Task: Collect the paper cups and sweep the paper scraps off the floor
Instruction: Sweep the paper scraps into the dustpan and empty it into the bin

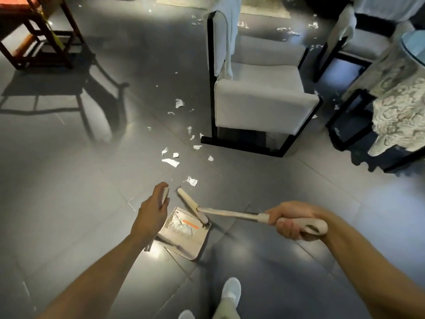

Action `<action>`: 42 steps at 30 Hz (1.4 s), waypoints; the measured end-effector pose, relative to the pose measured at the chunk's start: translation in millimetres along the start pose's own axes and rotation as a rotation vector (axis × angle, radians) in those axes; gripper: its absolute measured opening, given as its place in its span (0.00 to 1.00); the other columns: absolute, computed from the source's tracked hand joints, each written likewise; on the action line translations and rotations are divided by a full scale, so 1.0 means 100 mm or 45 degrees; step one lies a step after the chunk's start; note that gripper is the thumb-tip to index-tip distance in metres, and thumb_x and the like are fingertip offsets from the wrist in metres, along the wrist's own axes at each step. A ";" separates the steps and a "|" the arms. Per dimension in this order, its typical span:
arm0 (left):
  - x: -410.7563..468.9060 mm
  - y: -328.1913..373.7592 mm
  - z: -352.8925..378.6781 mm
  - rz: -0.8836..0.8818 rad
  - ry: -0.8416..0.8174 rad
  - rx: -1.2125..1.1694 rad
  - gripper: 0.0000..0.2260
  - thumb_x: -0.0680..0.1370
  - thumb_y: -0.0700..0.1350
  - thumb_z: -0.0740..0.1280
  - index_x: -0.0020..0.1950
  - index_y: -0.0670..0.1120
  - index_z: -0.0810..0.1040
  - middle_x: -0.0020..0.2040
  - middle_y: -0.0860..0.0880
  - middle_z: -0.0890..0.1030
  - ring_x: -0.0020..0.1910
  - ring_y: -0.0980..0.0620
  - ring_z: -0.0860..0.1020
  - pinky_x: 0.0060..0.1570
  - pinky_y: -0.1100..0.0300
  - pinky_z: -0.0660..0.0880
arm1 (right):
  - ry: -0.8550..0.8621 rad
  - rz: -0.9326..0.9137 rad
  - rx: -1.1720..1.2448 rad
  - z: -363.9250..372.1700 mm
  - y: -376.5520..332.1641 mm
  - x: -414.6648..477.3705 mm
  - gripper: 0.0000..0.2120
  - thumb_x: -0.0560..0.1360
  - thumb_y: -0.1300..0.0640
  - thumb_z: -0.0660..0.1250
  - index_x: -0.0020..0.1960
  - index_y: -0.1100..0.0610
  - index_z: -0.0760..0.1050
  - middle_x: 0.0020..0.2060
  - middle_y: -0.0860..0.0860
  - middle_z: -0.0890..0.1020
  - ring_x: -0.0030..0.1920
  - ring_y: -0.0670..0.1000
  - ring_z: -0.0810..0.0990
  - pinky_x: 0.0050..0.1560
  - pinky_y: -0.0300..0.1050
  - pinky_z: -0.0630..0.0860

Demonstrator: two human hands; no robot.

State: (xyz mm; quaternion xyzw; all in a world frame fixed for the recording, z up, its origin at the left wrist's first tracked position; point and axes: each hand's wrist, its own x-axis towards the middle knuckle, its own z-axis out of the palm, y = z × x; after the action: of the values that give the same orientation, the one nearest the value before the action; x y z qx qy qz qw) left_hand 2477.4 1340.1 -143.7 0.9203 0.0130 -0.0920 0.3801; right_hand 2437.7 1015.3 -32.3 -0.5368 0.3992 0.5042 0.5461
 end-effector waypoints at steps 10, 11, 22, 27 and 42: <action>0.65 -0.12 -0.51 -0.084 -0.055 0.094 0.16 0.82 0.47 0.58 0.68 0.56 0.61 0.49 0.46 0.79 0.37 0.53 0.77 0.45 0.62 0.73 | 0.195 -0.325 -0.106 -0.19 -1.29 0.68 0.06 0.76 0.68 0.57 0.52 0.62 0.69 0.19 0.51 0.68 0.16 0.44 0.65 0.16 0.31 0.63; 0.72 -0.14 -0.56 -0.090 -0.081 0.111 0.15 0.82 0.48 0.57 0.68 0.57 0.61 0.54 0.45 0.79 0.39 0.53 0.76 0.46 0.61 0.72 | 0.232 -0.338 -0.145 -0.21 -1.41 0.76 0.04 0.76 0.68 0.58 0.50 0.63 0.69 0.20 0.51 0.69 0.16 0.44 0.66 0.16 0.32 0.63; 0.93 -0.53 -0.87 -0.135 -0.235 0.243 0.15 0.82 0.50 0.57 0.67 0.62 0.62 0.69 0.55 0.71 0.61 0.51 0.74 0.63 0.58 0.67 | 0.415 -0.336 -0.637 -0.18 -2.16 1.45 0.06 0.78 0.67 0.59 0.43 0.65 0.71 0.23 0.54 0.71 0.17 0.45 0.68 0.20 0.35 0.67; 0.85 -0.70 -0.97 -0.131 -0.284 0.190 0.15 0.82 0.50 0.57 0.63 0.67 0.58 0.70 0.55 0.69 0.62 0.49 0.74 0.66 0.54 0.66 | 0.364 -0.200 -0.816 0.22 -1.88 1.51 0.05 0.77 0.67 0.56 0.49 0.63 0.70 0.22 0.53 0.72 0.16 0.45 0.68 0.20 0.34 0.67; 0.47 -0.74 -0.88 0.110 -0.210 0.224 0.17 0.82 0.50 0.56 0.71 0.56 0.61 0.65 0.45 0.76 0.58 0.42 0.76 0.57 0.52 0.71 | -0.041 0.077 -0.133 1.23 -0.19 0.52 0.10 0.78 0.64 0.53 0.40 0.56 0.66 0.16 0.48 0.65 0.13 0.42 0.63 0.14 0.31 0.61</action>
State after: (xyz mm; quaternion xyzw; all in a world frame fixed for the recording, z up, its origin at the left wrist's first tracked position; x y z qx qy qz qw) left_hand 2531.2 1452.7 -142.8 0.9390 -0.0661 -0.1518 0.3014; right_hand 2452.6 1145.0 -66.8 -0.5440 0.3796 0.5493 0.5082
